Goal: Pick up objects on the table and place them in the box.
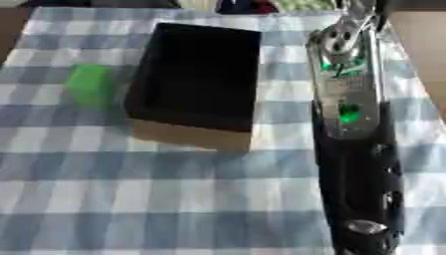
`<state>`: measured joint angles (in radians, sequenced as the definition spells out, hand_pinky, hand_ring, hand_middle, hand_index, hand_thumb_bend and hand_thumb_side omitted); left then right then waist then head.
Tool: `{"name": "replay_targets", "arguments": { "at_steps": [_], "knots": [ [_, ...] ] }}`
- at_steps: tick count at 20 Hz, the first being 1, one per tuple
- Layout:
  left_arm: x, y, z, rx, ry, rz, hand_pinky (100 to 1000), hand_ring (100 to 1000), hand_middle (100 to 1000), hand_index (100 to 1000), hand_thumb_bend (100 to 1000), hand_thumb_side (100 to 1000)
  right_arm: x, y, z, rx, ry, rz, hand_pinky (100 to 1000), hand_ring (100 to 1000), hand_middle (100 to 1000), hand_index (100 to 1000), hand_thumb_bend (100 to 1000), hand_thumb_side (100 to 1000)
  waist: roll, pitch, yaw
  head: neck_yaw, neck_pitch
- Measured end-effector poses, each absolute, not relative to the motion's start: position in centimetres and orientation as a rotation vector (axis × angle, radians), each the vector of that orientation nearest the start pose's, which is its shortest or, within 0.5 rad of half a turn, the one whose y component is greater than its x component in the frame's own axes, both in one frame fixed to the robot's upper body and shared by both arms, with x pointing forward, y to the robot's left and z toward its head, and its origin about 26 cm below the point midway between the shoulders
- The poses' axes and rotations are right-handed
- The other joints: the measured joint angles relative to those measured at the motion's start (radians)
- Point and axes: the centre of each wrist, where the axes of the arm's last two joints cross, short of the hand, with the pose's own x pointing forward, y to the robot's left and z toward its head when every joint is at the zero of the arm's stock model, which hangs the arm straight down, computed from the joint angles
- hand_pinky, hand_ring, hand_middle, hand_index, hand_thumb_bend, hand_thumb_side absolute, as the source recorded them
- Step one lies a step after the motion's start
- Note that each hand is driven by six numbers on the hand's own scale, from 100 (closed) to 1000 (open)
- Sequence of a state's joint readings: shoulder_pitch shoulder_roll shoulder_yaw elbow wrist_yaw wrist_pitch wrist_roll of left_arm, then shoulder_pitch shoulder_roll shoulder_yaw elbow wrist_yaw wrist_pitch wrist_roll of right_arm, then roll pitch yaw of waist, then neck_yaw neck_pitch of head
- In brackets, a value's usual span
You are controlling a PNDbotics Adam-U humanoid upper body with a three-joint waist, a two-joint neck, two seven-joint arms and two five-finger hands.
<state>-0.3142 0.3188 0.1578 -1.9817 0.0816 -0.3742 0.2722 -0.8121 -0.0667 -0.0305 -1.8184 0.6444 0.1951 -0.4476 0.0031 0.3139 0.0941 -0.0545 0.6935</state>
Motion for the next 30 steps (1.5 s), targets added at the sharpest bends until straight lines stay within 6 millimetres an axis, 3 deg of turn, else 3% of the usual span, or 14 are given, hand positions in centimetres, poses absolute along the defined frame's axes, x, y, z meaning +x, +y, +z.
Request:
{"name": "replay_targets", "arguments": {
  "at_steps": [4,7,12,18,24,30],
  "knots": [
    [30.0,30.6,22.1,-0.437,3.504,-0.041,836,717,658,874,152,217,34.9,-16.7,30.6,-0.860,-2.476,-0.164,785,836,688,873,100,555,0.002,-0.003,0.000,0.002,0.003],
    [29.8,31.6,23.4,-0.584,3.447,0.085,771,719,662,875,165,185,34.9,-16.6,30.3,-0.857,-2.468,-0.162,785,837,688,873,100,554,0.005,-0.010,-0.001,0.002,0.010],
    [29.3,33.3,25.5,-0.859,3.358,0.353,581,736,676,891,172,112,34.9,-16.6,30.2,-0.861,-2.468,-0.149,786,837,689,873,100,556,0.011,-0.020,-0.003,0.008,0.018],
    [29.7,35.6,27.4,-1.159,3.238,0.856,436,757,713,912,204,100,34.9,-16.4,29.9,-0.859,-2.465,-0.141,786,837,689,873,100,552,0.015,-0.026,-0.006,0.008,0.020],
    [31.4,38.8,28.5,-1.294,3.067,1.429,345,792,764,918,252,100,34.9,-16.3,29.9,-0.858,-2.466,-0.136,786,837,689,872,100,557,0.020,-0.029,-0.022,-0.003,0.022],
    [33.6,41.7,30.2,-1.315,2.781,1.960,369,825,811,926,474,131,34.9,-16.1,29.8,-0.847,-2.464,-0.137,786,837,689,872,100,552,0.022,-0.037,-0.035,0.005,0.026]
  ]
}}
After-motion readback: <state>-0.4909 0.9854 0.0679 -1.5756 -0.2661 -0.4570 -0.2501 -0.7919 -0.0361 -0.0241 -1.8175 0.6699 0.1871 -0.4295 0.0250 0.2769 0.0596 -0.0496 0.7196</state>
